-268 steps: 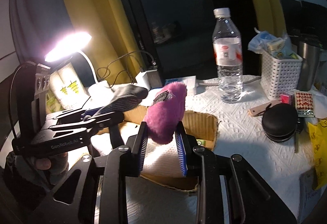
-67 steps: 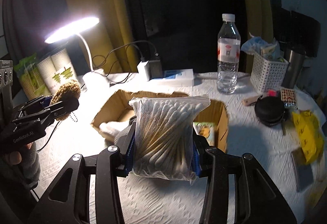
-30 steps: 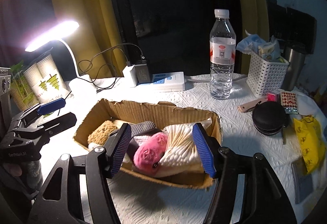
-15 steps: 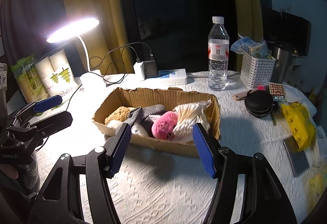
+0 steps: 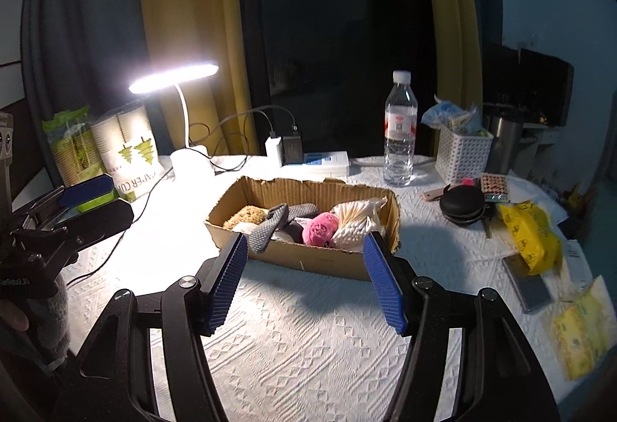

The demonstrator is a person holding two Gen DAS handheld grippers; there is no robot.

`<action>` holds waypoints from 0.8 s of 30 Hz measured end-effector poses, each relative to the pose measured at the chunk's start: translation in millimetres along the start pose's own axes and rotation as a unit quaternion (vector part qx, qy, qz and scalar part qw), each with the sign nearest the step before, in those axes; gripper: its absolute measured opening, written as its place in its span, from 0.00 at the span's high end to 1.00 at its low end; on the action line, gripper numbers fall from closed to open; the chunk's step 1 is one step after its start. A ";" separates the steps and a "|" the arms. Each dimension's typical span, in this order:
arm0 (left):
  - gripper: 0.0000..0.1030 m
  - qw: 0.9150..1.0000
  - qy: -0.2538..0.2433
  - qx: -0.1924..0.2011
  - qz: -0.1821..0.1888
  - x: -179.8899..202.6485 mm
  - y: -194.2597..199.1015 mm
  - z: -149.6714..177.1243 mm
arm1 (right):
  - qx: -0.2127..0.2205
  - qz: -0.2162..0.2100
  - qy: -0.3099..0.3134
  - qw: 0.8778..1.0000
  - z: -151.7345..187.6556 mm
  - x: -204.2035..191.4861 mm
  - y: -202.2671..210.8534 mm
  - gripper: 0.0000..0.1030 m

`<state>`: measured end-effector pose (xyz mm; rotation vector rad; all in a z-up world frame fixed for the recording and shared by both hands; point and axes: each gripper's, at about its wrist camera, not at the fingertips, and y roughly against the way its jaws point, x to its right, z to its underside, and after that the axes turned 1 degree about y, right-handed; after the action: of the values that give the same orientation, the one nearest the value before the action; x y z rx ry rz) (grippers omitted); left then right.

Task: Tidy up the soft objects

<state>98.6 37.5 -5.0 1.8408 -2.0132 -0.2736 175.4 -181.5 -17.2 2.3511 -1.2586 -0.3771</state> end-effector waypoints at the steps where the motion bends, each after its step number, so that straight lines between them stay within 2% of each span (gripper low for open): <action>1: 0.07 1.000 -0.002 0.005 0.000 2.2 5.4 -1.8 | 0.005 0.002 0.002 1.000 -1.5 -2.6 6.8 0.36; 6: 0.07 0.999 -0.023 0.030 -0.007 16.7 35.5 -13.1 | 0.030 0.010 0.005 1.000 -9.5 -11.9 38.4 0.36; 8: 0.07 0.998 -0.028 0.047 -0.008 22.1 51.5 -17.5 | 0.044 0.011 0.010 0.999 -12.9 -17.8 54.8 0.27; 10: 0.07 0.998 -0.027 0.061 -0.006 24.6 64.2 -20.7 | 0.055 0.013 0.016 0.998 -15.3 -22.5 67.4 0.24; 17: 0.07 0.994 -0.037 0.105 -0.023 32.1 101.0 -31.5 | 0.093 0.028 0.024 0.995 -25.1 -29.3 113.0 0.24; 24: 0.07 0.991 -0.042 0.119 -0.038 30.5 122.7 -40.5 | 0.111 0.037 0.024 0.993 -28.8 -33.7 135.7 0.24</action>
<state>2.3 26.4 85.7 2.0848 -2.1127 -0.1394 72.5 -212.0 76.9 2.4698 -1.4248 -0.1641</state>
